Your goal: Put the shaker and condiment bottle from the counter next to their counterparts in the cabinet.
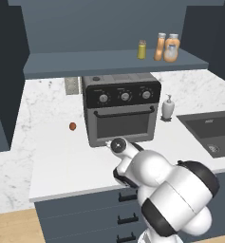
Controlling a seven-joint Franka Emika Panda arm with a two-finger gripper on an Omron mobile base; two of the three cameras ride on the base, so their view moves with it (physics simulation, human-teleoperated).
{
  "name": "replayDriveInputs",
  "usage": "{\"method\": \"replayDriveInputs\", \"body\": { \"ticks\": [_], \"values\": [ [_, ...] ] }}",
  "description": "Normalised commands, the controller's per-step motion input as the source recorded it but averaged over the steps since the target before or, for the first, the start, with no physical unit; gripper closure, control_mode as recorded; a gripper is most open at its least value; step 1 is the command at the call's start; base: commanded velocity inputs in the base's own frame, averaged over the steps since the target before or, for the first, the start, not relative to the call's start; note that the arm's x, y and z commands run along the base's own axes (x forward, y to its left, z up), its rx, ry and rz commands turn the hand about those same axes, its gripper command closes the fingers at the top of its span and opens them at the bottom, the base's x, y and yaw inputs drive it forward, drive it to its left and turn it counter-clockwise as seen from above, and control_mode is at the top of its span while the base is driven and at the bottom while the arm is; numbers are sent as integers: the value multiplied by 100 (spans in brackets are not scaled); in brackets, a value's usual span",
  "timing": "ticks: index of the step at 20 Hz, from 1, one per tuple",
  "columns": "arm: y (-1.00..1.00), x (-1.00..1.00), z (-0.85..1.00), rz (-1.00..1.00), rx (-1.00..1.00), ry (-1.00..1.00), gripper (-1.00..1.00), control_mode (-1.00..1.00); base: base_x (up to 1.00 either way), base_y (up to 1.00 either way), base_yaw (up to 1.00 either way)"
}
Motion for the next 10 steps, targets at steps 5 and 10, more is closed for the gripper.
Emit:
{"method": "replayDriveInputs", "body": {
  "ticks": [5,10],
  "values": [
    [-6,-14,24,0,0,-4,100,-100,0,0,0],
    [-8,-36,15,0,0,-10,100,-100,0,0,0]
  ]
}}
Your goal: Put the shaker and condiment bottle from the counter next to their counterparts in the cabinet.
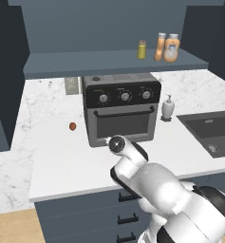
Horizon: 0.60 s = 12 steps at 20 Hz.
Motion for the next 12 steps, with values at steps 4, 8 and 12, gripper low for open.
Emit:
{"method": "replayDriveInputs", "body": {
  "ticks": [4,8,12],
  "values": [
    [-4,-49,0,0,0,-4,100,-100,0,0,0],
    [-15,-59,4,1,0,-5,100,-100,0,0,0],
    [-16,-62,17,5,1,-7,100,-100,0,0,0]
  ]
}}
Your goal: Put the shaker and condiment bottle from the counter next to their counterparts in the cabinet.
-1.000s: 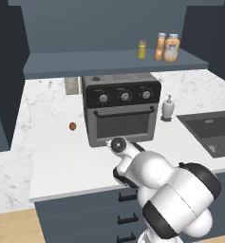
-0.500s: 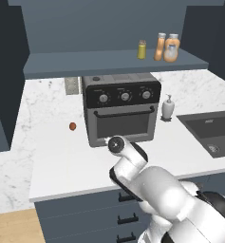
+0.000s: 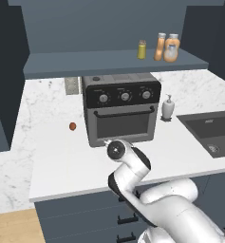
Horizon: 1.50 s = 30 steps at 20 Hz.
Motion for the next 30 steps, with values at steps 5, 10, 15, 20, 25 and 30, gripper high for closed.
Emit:
{"method": "replayDriveInputs", "body": {
  "ticks": [5,10,15,20,25,30],
  "values": [
    [0,-48,33,11,0,-10,100,-100,0,0,0],
    [0,-57,47,17,0,-14,100,-100,0,0,0],
    [0,-53,59,11,0,-6,100,-100,0,0,0],
    [0,-49,73,5,0,0,100,-100,0,0,0],
    [0,-48,73,3,2,0,100,-100,0,0,0],
    [0,-26,70,0,0,0,100,-100,0,0,0]
  ]
}}
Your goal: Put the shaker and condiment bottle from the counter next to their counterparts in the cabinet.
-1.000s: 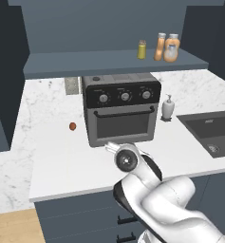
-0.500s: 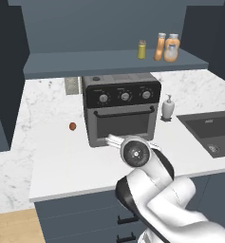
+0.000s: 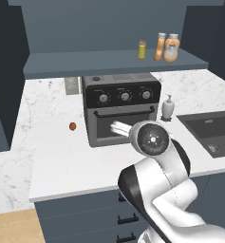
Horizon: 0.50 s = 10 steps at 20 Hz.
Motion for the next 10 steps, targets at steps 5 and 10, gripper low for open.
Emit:
{"method": "replayDriveInputs", "body": {
  "ticks": [5,10],
  "values": [
    [0,-2,65,1,0,-1,100,-100,0,0,0],
    [0,0,67,0,0,-4,100,-100,0,0,0]
  ]
}}
